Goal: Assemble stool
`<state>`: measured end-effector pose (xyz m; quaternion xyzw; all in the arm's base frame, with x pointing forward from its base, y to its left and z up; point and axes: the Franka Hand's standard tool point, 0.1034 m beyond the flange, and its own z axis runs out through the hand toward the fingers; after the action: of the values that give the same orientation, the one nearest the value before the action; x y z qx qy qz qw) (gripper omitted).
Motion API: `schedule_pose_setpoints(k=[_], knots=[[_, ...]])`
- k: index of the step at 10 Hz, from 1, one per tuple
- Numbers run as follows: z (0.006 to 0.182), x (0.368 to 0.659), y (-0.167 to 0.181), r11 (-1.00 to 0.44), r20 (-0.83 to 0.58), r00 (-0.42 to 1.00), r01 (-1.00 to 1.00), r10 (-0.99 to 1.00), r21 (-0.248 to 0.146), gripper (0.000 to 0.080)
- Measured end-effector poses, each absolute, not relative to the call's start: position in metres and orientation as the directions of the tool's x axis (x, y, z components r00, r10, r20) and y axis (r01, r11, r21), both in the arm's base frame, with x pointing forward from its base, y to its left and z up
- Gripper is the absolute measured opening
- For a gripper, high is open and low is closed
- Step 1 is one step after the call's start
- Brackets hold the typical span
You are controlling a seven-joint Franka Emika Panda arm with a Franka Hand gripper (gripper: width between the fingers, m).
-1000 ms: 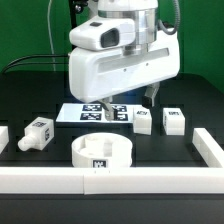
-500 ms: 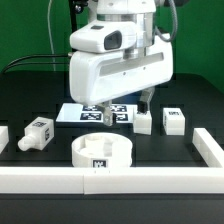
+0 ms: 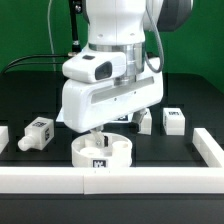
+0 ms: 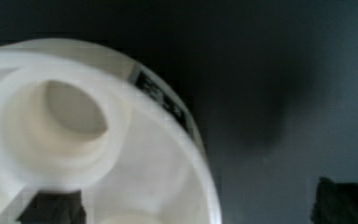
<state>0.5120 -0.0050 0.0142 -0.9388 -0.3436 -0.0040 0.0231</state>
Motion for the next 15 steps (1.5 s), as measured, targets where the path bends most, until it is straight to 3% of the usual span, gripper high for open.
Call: schedule_pose_setpoints(k=[1,3,4,5,6,7,8,11,13,15], knots=[[0.015,0.512,-0.005,-0.763,0.024,0.764,0.645,0.645,-0.040,0.0649],[0.015,0.512,-0.005,-0.763,0.024,0.764,0.645,0.645,-0.040,0.0413],[0.015,0.512,-0.005,-0.763,0.024,0.764,0.645,0.645,-0.040,0.0413],[0.015,0.512,-0.005,-0.763,0.024,0.764,0.645,0.645,-0.040,0.0228],[0.015,0.513,-0.005,-0.761,0.024,0.762,0.647,0.647,-0.040,0.0097],[0.018,0.515,0.001,-0.743,0.027,0.744,0.669,0.668,-0.033,0.0097],[0.022,0.518,0.017,-0.711,0.032,0.712,0.703,0.702,-0.026,0.0023],[0.038,0.527,0.077,-0.568,0.053,0.566,0.822,0.822,0.028,0.0023],[0.033,0.521,0.054,-0.625,0.058,0.623,0.781,0.780,0.016,0.0023],[0.032,0.521,0.058,-0.620,0.058,0.618,0.785,0.784,0.015,0.0024]])
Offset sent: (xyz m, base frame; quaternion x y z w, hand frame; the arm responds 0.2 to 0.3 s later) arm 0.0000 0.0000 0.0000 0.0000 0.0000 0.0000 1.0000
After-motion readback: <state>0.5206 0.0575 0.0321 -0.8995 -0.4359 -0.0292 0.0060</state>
